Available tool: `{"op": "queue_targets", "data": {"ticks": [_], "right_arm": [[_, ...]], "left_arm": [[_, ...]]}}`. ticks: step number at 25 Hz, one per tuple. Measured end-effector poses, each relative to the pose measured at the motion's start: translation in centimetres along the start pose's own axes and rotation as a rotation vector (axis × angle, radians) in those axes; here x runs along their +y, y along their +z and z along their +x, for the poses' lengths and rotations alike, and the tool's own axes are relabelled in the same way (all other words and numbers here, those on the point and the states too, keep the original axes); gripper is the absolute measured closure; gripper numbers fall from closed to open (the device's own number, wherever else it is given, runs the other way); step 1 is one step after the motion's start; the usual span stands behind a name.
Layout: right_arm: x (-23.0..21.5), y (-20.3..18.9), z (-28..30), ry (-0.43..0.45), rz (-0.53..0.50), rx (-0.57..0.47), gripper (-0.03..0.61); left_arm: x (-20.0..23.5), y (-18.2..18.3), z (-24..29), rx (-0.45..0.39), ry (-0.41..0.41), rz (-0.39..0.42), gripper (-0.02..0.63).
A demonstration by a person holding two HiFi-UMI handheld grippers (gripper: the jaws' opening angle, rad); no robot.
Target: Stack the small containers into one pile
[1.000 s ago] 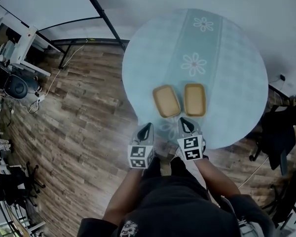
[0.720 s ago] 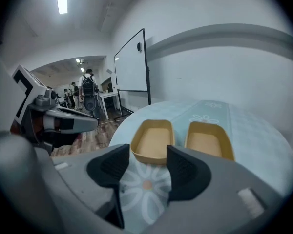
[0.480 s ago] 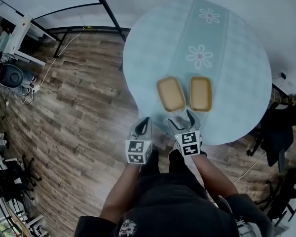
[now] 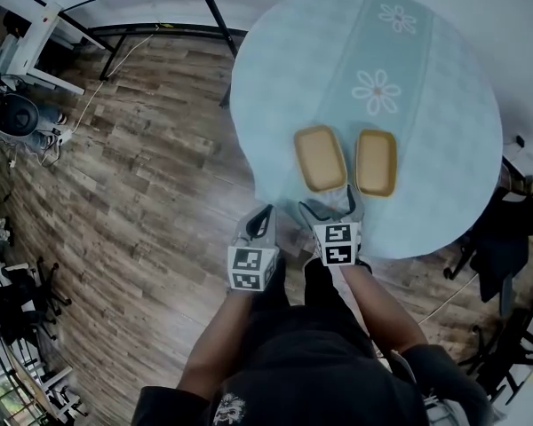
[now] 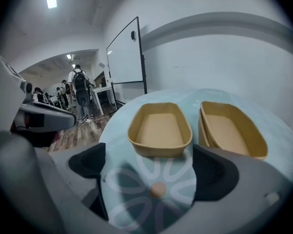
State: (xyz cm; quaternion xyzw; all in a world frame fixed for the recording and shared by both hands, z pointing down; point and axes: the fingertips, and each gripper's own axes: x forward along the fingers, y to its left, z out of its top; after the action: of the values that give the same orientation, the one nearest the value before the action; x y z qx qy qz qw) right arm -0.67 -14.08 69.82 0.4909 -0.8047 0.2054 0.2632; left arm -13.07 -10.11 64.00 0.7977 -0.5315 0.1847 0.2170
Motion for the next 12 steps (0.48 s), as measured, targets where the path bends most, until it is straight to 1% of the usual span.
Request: {"op": "queue_targets", "data": {"ticks": [3,7,12], "right_arm": [[0.1,0.1,0.6,-0.019,0.009,0.013,0.029],[-0.6,-0.1,1.5,-0.043,0.029,0.028,0.028],[-0.6,0.7,2.2,-0.057,0.027,0.024,0.028]], "left_arm": [[0.4,-0.8,-0.2,0.011,0.002,-0.010,0.620],[0.7,-1.0,-0.3,0.016,0.005,-0.003,0.620],[1.1,-1.5,-0.1,0.025,0.005,-0.015,0.620]]}}
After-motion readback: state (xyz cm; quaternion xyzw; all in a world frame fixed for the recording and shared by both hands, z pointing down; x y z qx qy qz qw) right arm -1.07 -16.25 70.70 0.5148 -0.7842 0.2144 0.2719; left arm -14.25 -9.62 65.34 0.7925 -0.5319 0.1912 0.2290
